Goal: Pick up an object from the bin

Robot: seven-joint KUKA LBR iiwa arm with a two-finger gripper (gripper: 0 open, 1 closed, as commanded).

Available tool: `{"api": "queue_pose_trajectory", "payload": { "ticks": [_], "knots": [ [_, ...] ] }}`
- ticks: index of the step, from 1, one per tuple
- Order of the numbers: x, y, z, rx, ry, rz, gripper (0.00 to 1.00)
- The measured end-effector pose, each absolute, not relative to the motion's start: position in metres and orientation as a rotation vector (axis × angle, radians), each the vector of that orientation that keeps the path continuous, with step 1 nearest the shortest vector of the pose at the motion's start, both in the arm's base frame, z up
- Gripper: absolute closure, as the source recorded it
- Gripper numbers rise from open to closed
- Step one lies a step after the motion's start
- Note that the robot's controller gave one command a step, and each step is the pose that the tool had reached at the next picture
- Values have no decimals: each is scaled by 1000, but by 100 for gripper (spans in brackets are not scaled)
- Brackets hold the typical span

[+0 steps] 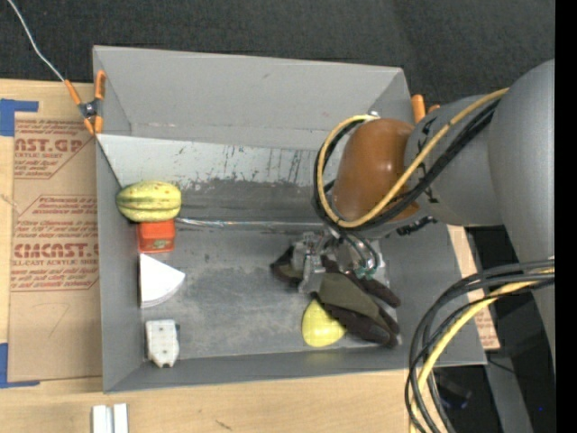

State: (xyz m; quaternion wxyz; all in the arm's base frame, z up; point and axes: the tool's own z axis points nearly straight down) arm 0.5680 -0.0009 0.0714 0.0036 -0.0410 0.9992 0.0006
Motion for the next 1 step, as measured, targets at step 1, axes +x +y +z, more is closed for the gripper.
{"api": "queue_pose_trajectory", "payload": {
  "ticks": [1],
  "knots": [
    [568, -1, 71, -128, 3132, 2, 100]
  ]
}}
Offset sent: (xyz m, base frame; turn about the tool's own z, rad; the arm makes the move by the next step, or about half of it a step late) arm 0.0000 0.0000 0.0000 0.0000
